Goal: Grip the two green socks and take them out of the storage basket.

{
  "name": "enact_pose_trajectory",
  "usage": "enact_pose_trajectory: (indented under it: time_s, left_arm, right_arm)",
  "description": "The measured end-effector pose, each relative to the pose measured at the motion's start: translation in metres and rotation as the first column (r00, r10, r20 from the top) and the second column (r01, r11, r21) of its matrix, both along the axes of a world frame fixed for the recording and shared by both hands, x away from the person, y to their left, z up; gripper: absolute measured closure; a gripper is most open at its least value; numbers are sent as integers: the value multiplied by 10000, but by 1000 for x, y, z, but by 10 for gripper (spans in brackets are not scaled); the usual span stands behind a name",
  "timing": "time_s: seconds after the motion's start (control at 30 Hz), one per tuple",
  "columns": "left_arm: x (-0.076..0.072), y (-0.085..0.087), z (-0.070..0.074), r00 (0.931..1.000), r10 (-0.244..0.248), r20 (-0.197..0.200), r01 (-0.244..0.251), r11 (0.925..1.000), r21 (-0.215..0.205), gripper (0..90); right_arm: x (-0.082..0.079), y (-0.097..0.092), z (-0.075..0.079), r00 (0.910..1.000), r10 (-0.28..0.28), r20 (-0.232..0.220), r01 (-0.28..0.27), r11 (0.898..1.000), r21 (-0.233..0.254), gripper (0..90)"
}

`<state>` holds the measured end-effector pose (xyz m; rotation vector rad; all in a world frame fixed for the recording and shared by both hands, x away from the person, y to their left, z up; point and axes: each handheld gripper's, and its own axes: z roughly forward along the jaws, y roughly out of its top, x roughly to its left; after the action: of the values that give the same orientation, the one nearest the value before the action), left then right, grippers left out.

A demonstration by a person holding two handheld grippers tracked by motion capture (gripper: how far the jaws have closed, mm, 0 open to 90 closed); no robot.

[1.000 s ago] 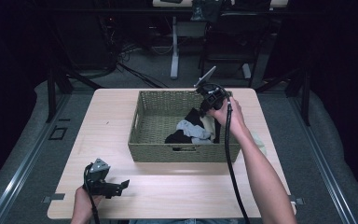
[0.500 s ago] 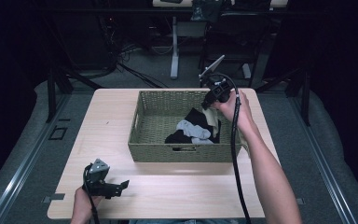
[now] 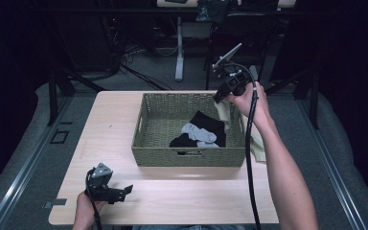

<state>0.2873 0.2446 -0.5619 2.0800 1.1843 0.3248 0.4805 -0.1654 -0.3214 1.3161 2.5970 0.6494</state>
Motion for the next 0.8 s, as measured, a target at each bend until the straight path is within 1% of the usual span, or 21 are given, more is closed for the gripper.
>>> enact_pose_trajectory:
  time_s: [0.03, 0.07, 0.1, 0.13, 0.23, 0.37, 0.43, 0.47, 0.53, 0.6, 0.63, 0.67, 0.73, 0.8]
  left_arm:
    - [0, -1, 0, 9999, 98, 102, -98, 10000, 8, 3]
    - [0, -1, 0, 9999, 71, 115, -71, 10000, 28, 3]
    - [0, 0, 0, 10000, -13, 53, 13, 10000, -19, 3]
    - [0, 0, 0, 10000, -17, 52, 17, 10000, -19, 2]
    - [0, -1, 0, 10000, -22, 62, 22, 10000, -13, 3]
    - [0, 0, 0, 10000, -11, 58, 11, 10000, -20, 3]
    - [0, -1, 0, 10000, -16, 57, 16, 10000, 3, 3]
    - [0, -1, 0, 10000, -29, 52, 29, 10000, 10, 3]
    - [1, -1, 0, 10000, -63, -6, 63, 10000, 24, 3]
    - [1, -1, 0, 10000, -79, -6, 79, 10000, 27, 3]
    - [1, -1, 0, 10000, -77, -2, 77, 10000, 29, 3]
    - [1, -1, 0, 10000, -74, 1, 74, 10000, 29, 2]
    - [1, -1, 0, 10000, -64, 7, 64, 10000, 33, 3]
    - [0, -1, 0, 10000, -42, 23, 42, 10000, 33, 3]
  right_arm:
    - [-1, -2, 3, 9999, -83, 95, 82, 9999, 60, 854]
    - [-2, -5, 7, 9998, -132, 148, 131, 9999, 62, 854]
    - [-3, -7, 9, 9997, -169, 186, 167, 9998, 71, 854]
    - [-4, -10, 12, 9996, -153, 220, 153, 9999, 20, 854]
    - [-7, -19, 21, 9988, -314, 379, 311, 9995, 75, 854]
    - [-12, -35, 29, 9966, -583, 576, 574, 9982, 169, 854]
    - [-15, -48, 32, 9946, -788, 674, 778, 9968, 167, 854]
    - [-15, -48, 32, 9946, -788, 674, 778, 9968, 167, 854]
    - [-17, -58, 35, 9928, -998, 666, 990, 9950, 151, 854]
    - [-19, -67, 35, 9912, -1095, 750, 1082, 9939, 214, 854]
    - [-20, -72, 36, 9899, -1227, 714, 1211, 9923, 258, 855]
    - [-21, -77, 35, 9889, -1275, 756, 1262, 9918, 216, 854]
    - [-22, -84, 34, 9863, -1456, 771, 1436, 9891, 312, 854]
    - [-22, -93, 30, 9832, -1681, 714, 1663, 9856, 304, 854]
